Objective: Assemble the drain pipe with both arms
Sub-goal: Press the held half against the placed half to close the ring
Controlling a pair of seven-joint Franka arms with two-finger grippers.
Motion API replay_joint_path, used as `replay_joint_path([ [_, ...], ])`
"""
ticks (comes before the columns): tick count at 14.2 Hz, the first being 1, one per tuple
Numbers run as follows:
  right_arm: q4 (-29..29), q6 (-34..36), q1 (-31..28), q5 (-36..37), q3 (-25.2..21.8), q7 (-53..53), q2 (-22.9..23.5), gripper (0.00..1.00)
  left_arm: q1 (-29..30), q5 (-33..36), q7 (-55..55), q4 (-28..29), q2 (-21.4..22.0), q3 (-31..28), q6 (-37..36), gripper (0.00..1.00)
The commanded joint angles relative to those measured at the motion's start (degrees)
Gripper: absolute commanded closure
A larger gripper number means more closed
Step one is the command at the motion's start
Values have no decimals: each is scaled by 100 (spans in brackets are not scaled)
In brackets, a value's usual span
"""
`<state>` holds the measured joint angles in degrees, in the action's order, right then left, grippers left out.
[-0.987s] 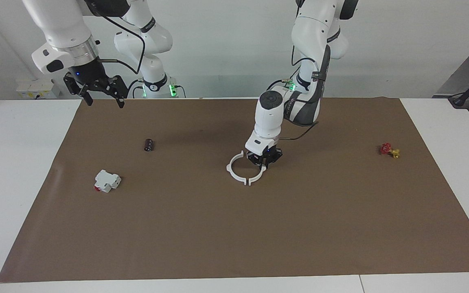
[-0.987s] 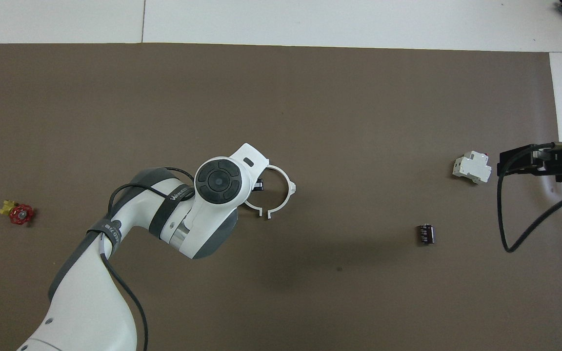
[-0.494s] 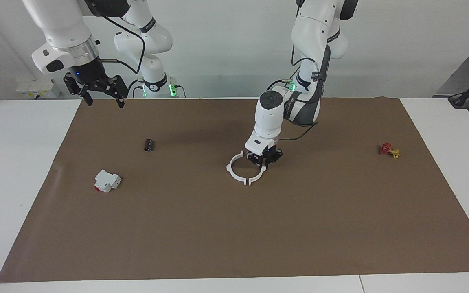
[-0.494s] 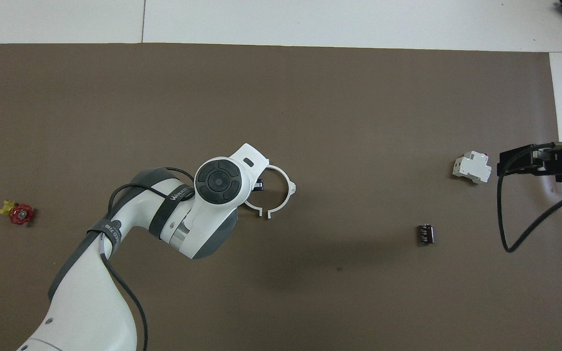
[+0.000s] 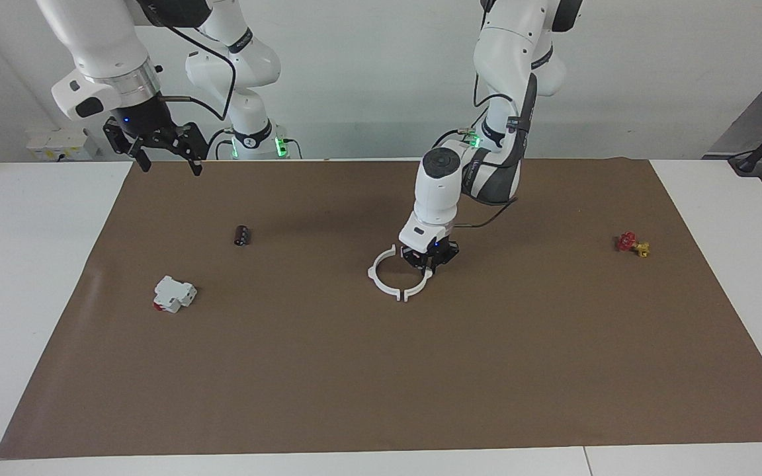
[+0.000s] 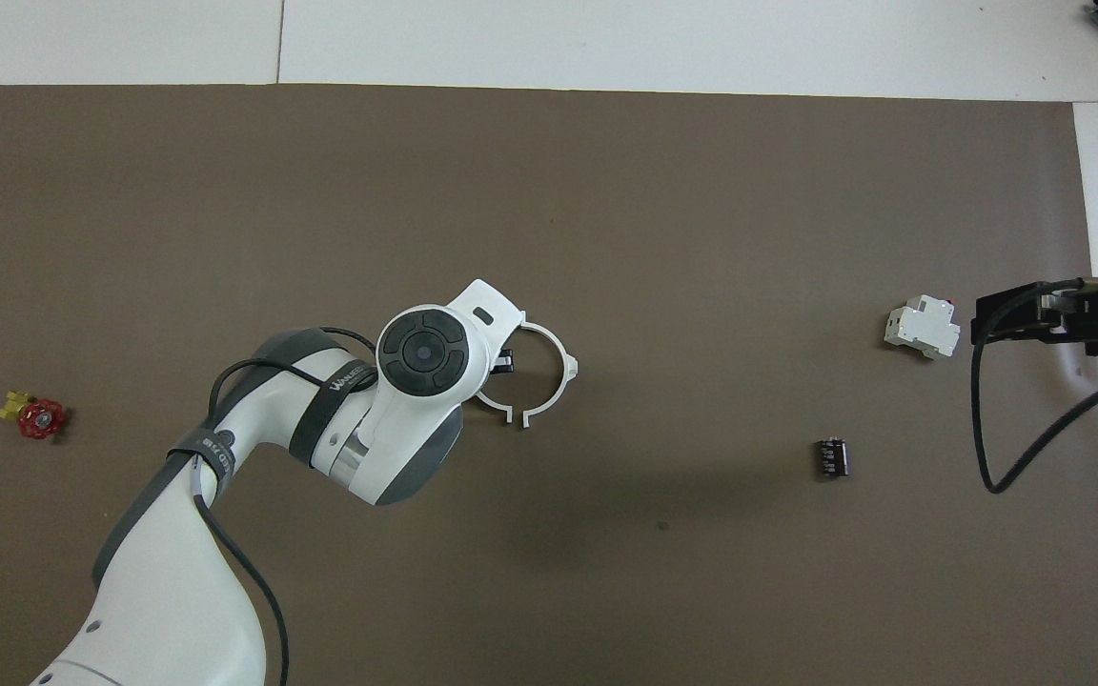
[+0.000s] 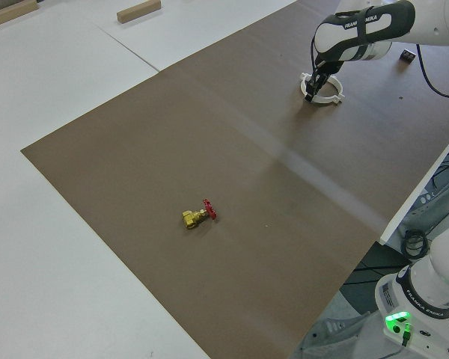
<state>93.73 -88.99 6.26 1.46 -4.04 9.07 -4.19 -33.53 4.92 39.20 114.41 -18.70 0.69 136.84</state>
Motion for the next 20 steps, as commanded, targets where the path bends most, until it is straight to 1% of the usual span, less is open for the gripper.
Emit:
replay_joint_path([
  [1,31,66,-72,-23,43,-186,-82,0,-4,-167,-71,116,-37,45,-35,100],
  [5,31,66,-72,-23,43,-186,-82,0,13,-184,-71,81,-125,89,-140,100],
  [9,31,66,-72,-23,43,-186,-82,0,-13,-412,-71,20,-151,89,-220,100],
  [20,31,66,-72,-23,43,-186,-82,0,-48,-668,-53,11,-151,115,-141,100],
])
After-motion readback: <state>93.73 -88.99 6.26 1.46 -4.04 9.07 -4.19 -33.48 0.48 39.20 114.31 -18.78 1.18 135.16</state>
